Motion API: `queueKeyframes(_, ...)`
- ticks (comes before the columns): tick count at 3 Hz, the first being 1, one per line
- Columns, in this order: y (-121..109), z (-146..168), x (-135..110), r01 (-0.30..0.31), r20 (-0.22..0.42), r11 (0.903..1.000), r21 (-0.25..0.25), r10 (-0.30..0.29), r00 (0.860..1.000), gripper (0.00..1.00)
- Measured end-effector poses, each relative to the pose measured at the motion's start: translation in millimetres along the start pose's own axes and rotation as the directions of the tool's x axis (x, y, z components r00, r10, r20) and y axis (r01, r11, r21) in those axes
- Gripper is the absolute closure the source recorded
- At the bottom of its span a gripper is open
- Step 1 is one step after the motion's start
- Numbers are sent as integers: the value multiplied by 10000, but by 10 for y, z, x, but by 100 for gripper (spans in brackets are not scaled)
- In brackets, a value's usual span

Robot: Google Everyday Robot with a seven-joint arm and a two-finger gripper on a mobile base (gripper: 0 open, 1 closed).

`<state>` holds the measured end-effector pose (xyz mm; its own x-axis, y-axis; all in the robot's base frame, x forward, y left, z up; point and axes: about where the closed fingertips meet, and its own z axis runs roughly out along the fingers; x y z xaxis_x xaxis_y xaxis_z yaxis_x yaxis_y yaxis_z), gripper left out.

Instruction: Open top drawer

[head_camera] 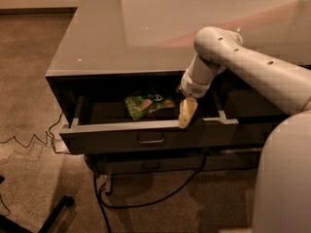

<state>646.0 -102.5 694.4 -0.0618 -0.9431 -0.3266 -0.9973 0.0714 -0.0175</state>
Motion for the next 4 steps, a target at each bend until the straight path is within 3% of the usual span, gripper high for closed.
queueKeyframes(1, 0, 0, 0, 0, 0, 10000, -1, 0, 10000, 0)
queueKeyframes(2, 0, 1, 0, 0, 0, 10000, -1, 0, 10000, 19)
queueKeyframes(4, 0, 2, 0, 0, 1, 10000, -3, 0, 10000, 65)
